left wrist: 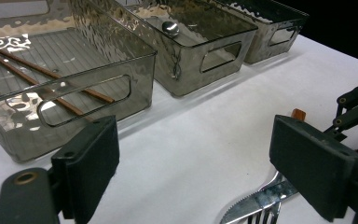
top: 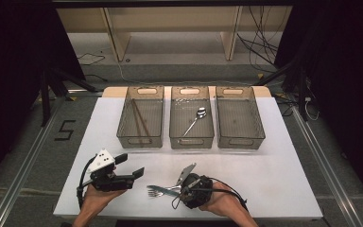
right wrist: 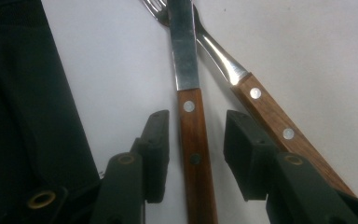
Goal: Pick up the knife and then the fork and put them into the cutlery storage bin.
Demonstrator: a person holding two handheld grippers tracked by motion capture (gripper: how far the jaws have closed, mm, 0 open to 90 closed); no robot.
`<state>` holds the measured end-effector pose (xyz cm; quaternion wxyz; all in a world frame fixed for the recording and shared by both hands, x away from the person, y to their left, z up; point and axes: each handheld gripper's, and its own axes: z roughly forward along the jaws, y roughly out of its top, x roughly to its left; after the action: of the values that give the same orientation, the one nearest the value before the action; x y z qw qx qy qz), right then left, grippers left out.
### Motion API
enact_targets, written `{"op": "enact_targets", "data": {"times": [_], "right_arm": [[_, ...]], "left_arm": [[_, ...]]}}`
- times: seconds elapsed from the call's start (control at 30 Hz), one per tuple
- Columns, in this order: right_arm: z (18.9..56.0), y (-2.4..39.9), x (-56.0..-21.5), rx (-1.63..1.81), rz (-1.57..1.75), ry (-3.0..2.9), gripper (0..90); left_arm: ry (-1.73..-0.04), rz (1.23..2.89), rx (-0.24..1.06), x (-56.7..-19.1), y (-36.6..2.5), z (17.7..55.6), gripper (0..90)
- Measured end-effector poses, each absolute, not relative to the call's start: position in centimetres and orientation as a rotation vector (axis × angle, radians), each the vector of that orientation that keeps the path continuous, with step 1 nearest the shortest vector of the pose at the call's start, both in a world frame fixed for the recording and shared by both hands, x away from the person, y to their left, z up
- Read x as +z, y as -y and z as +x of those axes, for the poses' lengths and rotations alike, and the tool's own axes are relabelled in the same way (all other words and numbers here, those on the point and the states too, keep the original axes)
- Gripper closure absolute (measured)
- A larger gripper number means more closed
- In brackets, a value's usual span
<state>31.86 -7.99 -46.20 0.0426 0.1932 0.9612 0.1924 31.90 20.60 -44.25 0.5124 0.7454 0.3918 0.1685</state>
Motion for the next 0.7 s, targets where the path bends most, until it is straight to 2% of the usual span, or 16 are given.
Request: {"op": "enact_targets", "data": {"times": [0.7], "right_arm": [[32.29, 7.18, -46.36, 0.506, 0.541, -2.973, 72.7]], "left_arm": [[-0.937, 1.798, 0.403, -44.26, -20.57, 31.89, 15.4]]}}
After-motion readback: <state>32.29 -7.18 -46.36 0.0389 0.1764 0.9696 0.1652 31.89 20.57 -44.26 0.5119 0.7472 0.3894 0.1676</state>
